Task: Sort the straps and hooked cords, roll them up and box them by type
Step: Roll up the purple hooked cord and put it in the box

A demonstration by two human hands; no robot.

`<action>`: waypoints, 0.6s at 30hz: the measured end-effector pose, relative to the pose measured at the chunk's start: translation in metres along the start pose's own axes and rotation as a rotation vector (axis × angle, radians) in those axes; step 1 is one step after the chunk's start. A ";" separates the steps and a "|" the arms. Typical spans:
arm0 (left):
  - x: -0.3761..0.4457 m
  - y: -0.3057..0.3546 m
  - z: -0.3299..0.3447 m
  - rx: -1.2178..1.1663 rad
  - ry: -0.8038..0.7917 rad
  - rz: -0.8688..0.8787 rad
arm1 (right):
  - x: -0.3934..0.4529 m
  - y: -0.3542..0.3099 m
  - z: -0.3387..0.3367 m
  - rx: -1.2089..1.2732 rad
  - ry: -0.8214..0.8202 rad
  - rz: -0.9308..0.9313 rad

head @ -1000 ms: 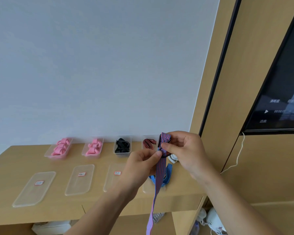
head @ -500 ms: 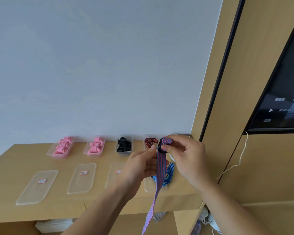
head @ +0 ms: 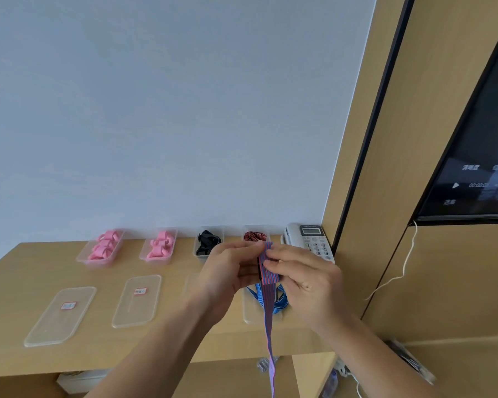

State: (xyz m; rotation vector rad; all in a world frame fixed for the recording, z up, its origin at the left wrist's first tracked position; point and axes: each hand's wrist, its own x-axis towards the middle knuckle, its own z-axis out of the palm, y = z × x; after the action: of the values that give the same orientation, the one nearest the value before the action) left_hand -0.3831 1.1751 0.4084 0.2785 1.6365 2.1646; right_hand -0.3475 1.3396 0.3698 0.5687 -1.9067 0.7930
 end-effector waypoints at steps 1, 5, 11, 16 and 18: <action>0.000 0.000 0.000 -0.002 0.000 -0.005 | -0.001 0.000 0.000 -0.022 -0.018 -0.023; 0.003 -0.002 -0.002 0.008 0.008 -0.013 | -0.002 -0.003 -0.001 -0.093 -0.064 -0.082; 0.001 -0.002 0.000 0.057 0.028 0.021 | -0.005 -0.009 -0.005 -0.045 -0.064 -0.033; -0.003 -0.008 0.006 0.174 0.104 0.101 | 0.001 -0.018 -0.002 -0.023 0.043 0.144; -0.004 -0.009 0.007 0.199 0.120 0.128 | 0.005 -0.021 -0.002 0.009 0.063 0.320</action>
State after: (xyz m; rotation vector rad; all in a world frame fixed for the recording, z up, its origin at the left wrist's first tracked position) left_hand -0.3751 1.1815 0.4018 0.3243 1.9548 2.1487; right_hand -0.3347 1.3263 0.3811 0.2415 -1.9618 1.0102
